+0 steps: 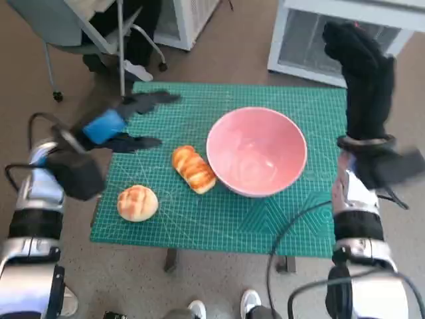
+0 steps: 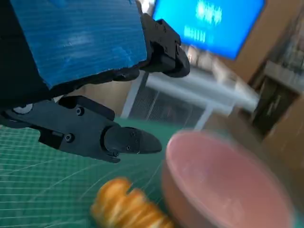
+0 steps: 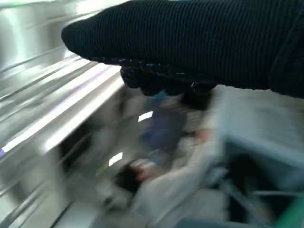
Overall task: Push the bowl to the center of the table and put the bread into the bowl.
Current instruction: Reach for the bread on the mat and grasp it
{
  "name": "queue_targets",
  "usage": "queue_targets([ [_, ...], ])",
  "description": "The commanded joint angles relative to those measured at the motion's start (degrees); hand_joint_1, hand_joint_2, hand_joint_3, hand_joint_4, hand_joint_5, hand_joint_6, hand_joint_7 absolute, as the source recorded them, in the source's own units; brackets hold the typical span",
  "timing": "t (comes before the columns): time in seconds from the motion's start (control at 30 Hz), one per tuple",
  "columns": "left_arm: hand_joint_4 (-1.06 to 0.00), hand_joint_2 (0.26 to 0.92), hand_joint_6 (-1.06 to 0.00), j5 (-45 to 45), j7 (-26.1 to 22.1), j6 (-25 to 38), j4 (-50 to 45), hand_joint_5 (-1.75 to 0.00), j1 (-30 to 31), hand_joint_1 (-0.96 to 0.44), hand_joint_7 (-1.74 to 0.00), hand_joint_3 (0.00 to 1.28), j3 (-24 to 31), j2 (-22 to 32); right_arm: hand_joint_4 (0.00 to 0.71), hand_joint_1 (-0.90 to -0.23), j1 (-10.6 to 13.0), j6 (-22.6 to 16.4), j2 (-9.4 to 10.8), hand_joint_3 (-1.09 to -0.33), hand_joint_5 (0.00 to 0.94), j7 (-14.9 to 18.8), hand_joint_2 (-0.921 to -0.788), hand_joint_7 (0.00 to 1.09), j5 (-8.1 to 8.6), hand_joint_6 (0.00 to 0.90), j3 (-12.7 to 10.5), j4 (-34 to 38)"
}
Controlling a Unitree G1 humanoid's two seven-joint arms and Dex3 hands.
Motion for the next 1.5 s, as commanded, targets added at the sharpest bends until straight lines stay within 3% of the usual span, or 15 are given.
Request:
queue_targets([
  [0.03,-0.48,0.888,-0.55,5.72,-0.61,-0.78,5.22,-0.01,-4.38,-0.28,-0.20,0.00,-4.85,0.33,0.276,-0.550,5.02,0.26,-0.82,-0.780,0.013,3.98,-0.921,0.55,2.86,0.087,1.29,-7.03],
  [0.23,-0.50,0.854,-0.57,13.80,2.58,-0.41,10.29,0.00,-8.54,-0.24,-0.15,0.00,-10.97,-0.53,0.281,-0.574,8.99,2.68,-1.50,-0.765,0.013,4.93,-0.921,0.56,3.23,0.084,2.37,-16.03],
  [0.5,-0.48,0.843,-0.57,22.67,7.70,3.19,15.61,0.00,-12.67,-0.26,-0.12,0.00,-18.11,-3.64,0.273,-0.590,12.07,4.94,-1.95,-0.761,0.006,4.82,-0.921,0.57,3.79,0.059,3.01,-22.57],
  [1.0,-0.41,0.847,-0.53,25.70,6.17,14.41,21.24,0.00,-16.58,-0.25,-0.06,0.00,-23.17,-11.28,0.261,-0.591,13.87,4.10,-2.37,-0.765,0.000,2.47,-0.921,0.64,0.61,0.006,2.81,-25.51],
  [1.5,-0.40,0.854,-0.56,29.81,12.37,16.43,22.64,0.00,-15.18,-0.23,-0.06,0.00,-28.42,-15.69,0.262,-0.584,15.02,3.44,-2.35,-0.775,0.001,0.79,-0.921,0.65,-0.92,-0.001,2.78,-25.84],
])
